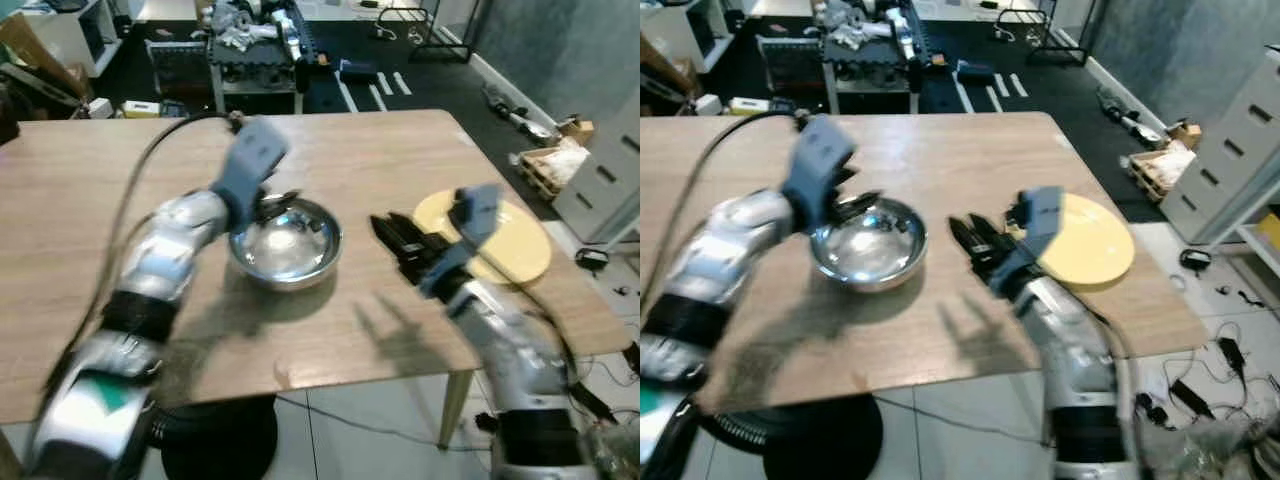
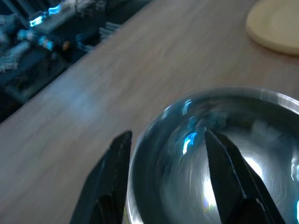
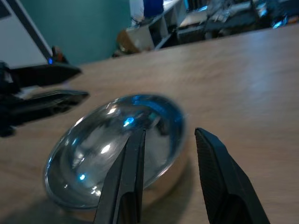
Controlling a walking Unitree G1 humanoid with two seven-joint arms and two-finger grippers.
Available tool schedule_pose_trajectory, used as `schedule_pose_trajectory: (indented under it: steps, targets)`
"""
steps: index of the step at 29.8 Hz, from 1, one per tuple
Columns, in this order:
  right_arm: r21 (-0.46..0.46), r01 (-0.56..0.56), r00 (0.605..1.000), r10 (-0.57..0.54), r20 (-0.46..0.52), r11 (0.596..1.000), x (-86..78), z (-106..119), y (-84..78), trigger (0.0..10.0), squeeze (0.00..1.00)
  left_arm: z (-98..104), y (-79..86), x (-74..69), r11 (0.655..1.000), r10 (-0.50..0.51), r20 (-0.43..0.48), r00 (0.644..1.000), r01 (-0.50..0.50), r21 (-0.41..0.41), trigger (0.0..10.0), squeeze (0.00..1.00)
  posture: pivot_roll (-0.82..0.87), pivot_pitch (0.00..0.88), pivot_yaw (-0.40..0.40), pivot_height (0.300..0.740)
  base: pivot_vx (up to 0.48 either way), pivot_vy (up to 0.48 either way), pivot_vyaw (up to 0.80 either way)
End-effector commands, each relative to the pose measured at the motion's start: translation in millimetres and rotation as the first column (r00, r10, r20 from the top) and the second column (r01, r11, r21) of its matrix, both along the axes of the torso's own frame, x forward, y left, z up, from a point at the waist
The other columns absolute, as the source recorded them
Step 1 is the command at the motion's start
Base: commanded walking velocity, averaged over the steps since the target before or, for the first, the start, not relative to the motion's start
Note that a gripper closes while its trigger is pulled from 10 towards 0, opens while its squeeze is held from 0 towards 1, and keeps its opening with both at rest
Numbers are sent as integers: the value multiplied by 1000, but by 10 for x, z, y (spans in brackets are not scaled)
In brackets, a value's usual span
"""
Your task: Setting the table
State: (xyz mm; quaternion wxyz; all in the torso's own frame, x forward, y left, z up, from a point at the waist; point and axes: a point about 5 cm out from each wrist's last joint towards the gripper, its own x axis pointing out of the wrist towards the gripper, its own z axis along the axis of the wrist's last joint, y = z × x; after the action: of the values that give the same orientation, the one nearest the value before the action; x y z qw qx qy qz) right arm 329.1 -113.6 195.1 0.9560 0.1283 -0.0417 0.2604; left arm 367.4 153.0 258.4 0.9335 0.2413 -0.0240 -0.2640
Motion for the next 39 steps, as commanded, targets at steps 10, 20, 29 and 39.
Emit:
schedule_pose_trajectory:
  steps: [10,20,29,39]
  targets:
    - [-119,205,978,-209,-21,971,162,-145,145,10000,1000,78,346,-532,993,56,28,998,-58,101,10000,0,71,74,43,740,0,0,0]
    - [-199,203,967,-228,-113,959,324,-239,301,10000,0,29,316,-663,991,95,16,995,-96,92,10000,0,81,67,11,740,0,0,0]
    - [-261,68,982,-112,-155,963,389,-165,553,10000,0,26,309,-681,989,122,7,993,-122,84,10000,0,64,71,3,740,0,0,0]
    - [-360,-38,969,-54,-241,932,472,-246,691,0,0,21,315,-685,985,156,4,988,-156,72,10000,0,61,80,-16,740,0,0,0]
